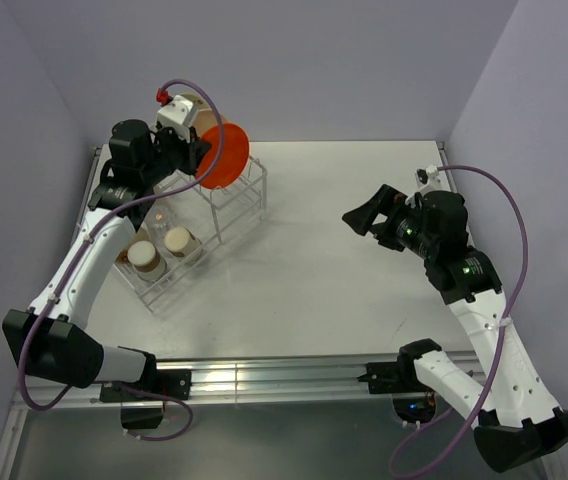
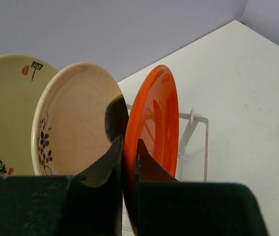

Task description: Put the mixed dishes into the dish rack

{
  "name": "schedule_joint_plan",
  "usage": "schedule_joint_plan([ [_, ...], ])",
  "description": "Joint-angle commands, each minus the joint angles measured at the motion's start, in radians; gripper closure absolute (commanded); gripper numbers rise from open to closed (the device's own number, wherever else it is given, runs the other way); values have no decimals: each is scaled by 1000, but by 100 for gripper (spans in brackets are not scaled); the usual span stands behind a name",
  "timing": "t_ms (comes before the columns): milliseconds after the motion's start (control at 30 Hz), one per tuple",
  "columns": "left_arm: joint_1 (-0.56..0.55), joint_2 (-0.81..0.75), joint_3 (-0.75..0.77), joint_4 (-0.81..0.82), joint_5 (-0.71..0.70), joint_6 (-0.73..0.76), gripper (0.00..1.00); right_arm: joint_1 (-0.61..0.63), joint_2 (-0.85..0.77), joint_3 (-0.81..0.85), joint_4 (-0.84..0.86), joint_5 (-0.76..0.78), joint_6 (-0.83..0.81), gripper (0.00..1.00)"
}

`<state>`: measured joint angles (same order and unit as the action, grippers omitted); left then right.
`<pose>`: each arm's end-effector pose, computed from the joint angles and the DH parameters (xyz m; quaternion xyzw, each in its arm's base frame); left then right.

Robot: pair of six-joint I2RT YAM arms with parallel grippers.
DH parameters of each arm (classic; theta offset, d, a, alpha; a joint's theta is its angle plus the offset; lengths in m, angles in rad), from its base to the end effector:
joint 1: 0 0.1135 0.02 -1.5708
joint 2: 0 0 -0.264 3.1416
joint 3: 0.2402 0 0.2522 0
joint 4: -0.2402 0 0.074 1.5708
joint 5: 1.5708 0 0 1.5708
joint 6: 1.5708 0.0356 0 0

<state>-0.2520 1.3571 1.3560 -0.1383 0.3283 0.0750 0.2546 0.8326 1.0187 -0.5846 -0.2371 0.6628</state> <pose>0.3029 -0.0898 0.4163 0.2270 0.7171 -0.1801 0.6339 0.1644 0.0514 0.3709 0.1036 0.8233 0.3316 0.4489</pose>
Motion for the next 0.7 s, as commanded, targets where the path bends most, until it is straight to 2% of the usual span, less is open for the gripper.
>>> schedule_joint_plan([
  [0,7,11,-3,54,18,-3,100,-5,-16,4,32,-7,-14,6],
  [333,7,62,45,5,29,-17,96,-6,-47,-6,19,-1,-14,6],
  [433,7,45,29,9,18,-29,70,-6,-55,-6,16,-5,-14,6],
  [467,7,37,23,12,14,-32,56,-6,-59,-6,14,-5,-14,6],
  [567,7,13,2,16,5,-37,38,-6,-64,-5,11,-8,-12,6],
  [667,7,-1,-3,-1,-5,-40,25,-6,-72,-3,8,-13,-11,6],
])
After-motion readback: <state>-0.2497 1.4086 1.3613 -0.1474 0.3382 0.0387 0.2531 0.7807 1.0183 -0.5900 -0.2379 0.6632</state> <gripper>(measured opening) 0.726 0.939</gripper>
